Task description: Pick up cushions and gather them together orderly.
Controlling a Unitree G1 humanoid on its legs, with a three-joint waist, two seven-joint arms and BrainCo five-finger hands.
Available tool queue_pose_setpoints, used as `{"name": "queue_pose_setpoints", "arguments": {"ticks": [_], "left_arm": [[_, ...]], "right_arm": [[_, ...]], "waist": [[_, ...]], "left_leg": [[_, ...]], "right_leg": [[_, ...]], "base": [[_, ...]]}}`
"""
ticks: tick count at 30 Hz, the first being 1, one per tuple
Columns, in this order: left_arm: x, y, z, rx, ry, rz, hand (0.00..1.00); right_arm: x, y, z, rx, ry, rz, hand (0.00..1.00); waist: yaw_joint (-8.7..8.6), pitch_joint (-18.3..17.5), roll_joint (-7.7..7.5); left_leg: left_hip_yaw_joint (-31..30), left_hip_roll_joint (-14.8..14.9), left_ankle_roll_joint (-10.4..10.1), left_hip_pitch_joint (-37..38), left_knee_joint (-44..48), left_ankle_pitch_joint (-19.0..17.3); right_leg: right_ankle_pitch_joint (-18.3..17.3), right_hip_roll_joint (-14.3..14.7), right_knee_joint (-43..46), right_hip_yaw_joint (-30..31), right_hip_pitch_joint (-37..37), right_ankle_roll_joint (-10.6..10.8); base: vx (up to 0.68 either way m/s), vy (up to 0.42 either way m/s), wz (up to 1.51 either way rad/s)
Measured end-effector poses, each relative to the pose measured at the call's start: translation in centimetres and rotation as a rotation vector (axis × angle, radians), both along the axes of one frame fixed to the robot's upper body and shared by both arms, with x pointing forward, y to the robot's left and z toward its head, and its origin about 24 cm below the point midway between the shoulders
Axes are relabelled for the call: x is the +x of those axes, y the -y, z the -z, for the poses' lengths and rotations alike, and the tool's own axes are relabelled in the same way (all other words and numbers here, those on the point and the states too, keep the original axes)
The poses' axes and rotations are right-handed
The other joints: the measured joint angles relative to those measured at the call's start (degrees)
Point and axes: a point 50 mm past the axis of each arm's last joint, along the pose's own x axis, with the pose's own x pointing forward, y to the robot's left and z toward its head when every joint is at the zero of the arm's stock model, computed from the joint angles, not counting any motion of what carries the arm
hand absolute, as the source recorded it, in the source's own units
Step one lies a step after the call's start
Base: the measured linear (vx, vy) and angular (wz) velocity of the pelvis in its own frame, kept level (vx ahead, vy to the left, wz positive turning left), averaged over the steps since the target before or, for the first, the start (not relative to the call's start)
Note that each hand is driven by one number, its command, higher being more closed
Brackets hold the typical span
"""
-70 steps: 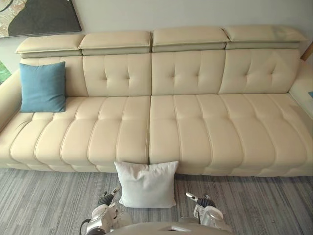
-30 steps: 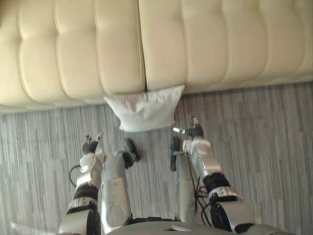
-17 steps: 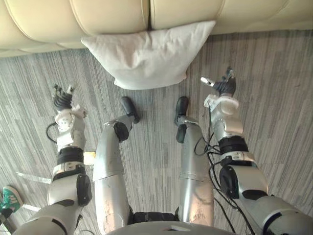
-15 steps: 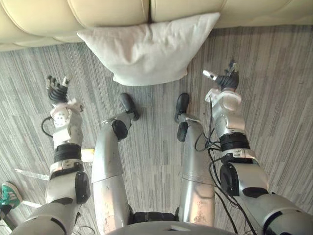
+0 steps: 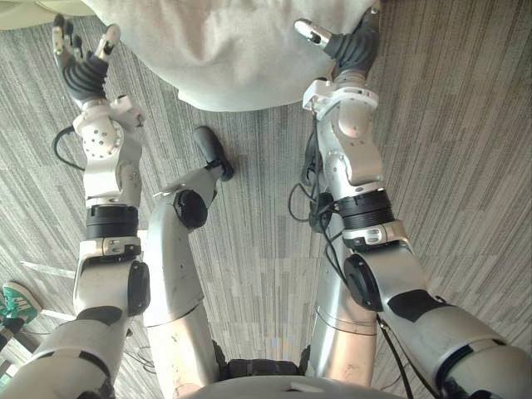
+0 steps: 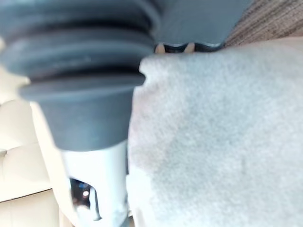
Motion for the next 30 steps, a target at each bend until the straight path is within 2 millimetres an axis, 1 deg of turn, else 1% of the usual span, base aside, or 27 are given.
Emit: {"name": "queue_pose_setpoints", "arguments": {"ticks": [1,3,5,9,11,12,15,17,19,22,23,27,30], "left_arm": [[0.1,0.3,-0.2,0.005,0.004,0.006,1.00],[0.3,1.8,-1.1,0.024,0.027,0.031,1.00],[0.4,2.8,-2.0,0.030,0.048,0.049,1.00],[0.4,4.0,-4.0,0.041,0.095,0.041,1.00],[0.8,4.5,-4.4,0.065,0.078,0.027,1.00],[0.9,4.6,-4.6,0.077,0.073,0.024,1.00],[0.9,4.8,-4.9,0.113,0.056,0.004,1.00],[0.8,4.3,-5.3,0.118,0.061,-0.013,1.00],[0.7,4.0,-5.5,0.120,0.066,-0.023,1.00],[0.7,3.9,-5.7,0.100,0.075,-0.016,1.00],[0.7,3.9,-5.7,0.084,0.077,-0.002,1.00],[0.6,4.2,-5.7,0.042,0.096,0.043,1.00],[0.3,4.7,-5.3,0.018,0.108,0.083,1.00]], "right_arm": [[0.0,-0.1,0.0,0.003,0.001,-0.004,1.00],[-0.2,-0.7,0.1,0.024,0.003,-0.022,1.00],[-0.4,-0.9,-0.2,0.042,0.022,-0.029,1.00],[-1.0,-1.7,-1.3,0.079,0.082,-0.064,1.00],[-1.0,-1.7,-1.4,0.091,0.089,-0.072,1.00],[-1.0,-1.7,-1.4,0.093,0.092,-0.073,1.00],[-0.9,-1.5,-1.4,0.134,0.081,-0.095,1.00],[-0.8,-1.1,-1.3,0.160,0.073,-0.102,1.00],[-0.8,-1.0,-1.2,0.167,0.069,-0.103,1.00],[-0.7,-0.9,-1.0,0.196,0.055,-0.123,1.00],[-0.6,-0.7,-0.6,0.208,0.041,-0.128,1.00],[-0.5,-0.6,-0.3,0.222,0.028,-0.139,1.00],[-0.4,-0.6,0.1,0.237,0.015,-0.157,1.00]], "waist": [[-0.09,0.00,0.00],[-0.35,0.00,0.00],[-0.35,0.00,0.00],[-0.23,0.00,0.00],[-0.17,0.00,0.00],[-0.25,0.00,0.00],[-0.21,0.00,0.00],[-0.22,0.00,0.00],[-0.20,0.00,0.00],[-0.25,0.00,0.00],[-0.24,0.00,0.00],[-0.25,-0.01,0.00],[-0.42,-0.01,0.00]], "left_leg": [[-0.16,0.01,-0.02,-0.08,0.07,0.02],[-1.06,0.08,-0.25,-0.77,0.51,0.04],[-1.20,0.05,-0.86,-1.50,0.35,0.10],[-2.08,-0.20,-1.43,-4.13,-0.62,1.63],[-2.99,-0.25,-1.22,-4.75,-0.96,2.53],[-3.18,-0.37,-1.44,-4.84,-1.31,2.80],[-3.42,-0.50,-2.24,-4.96,-2.43,3.47],[-3.42,-0.73,-2.23,-5.28,-3.35,4.08],[-3.90,-0.69,-2.75,-5.95,-3.51,4.56],[-4.11,-0.33,-2.21,-6.44,-3.25,4.90],[-4.22,-0.29,-2.21,-6.44,-3.17,4.91],[-4.32,-0.19,-2.20,-6.56,-2.56,4.90],[-4.46,-0.08,-2.19,-6.72,-2.27,4.81]], "right_leg": [[-0.03,0.01,0.07,-0.12,0.00,-0.02],[-0.37,0.13,0.55,-0.69,-0.22,-0.23],[-0.80,0.03,0.80,-0.94,-1.07,-0.40],[-0.80,0.01,1.12,-1.81,-3.63,-0.81],[-0.78,-0.02,1.23,-2.65,-3.77,-1.24],[-0.81,-0.12,1.17,-2.95,-3.78,-1.26],[-0.87,-0.18,0.92,-3.36,-4.14,-1.35],[-0.67,-0.10,0.56,-3.57,-4.71,-1.65],[-0.56,0.19,0.46,-3.80,-5.29,-1.79],[-0.39,0.42,0.50,-4.07,-5.57,-2.06],[-0.19,0.43,0.55,-4.17,-5.53,-2.35],[-0.18,0.48,0.61,-4.23,-5.53,-2.34],[-0.17,0.49,0.83,-4.25,-5.53,-2.35]], "base": [[-0.05,-0.002,0.00],[-0.06,-0.003,0.01],[-0.06,-0.004,0.09],[-0.07,-0.013,0.10],[-0.07,-0.030,0.11],[-0.06,-0.031,0.13],[-0.06,-0.030,0.10],[-0.08,-0.034,0.05],[-0.07,-0.035,-0.01],[-0.06,-0.038,-0.05],[-0.07,-0.045,-0.01],[-0.05,-0.031,-0.02],[-0.07,-0.030,-0.03]]}}
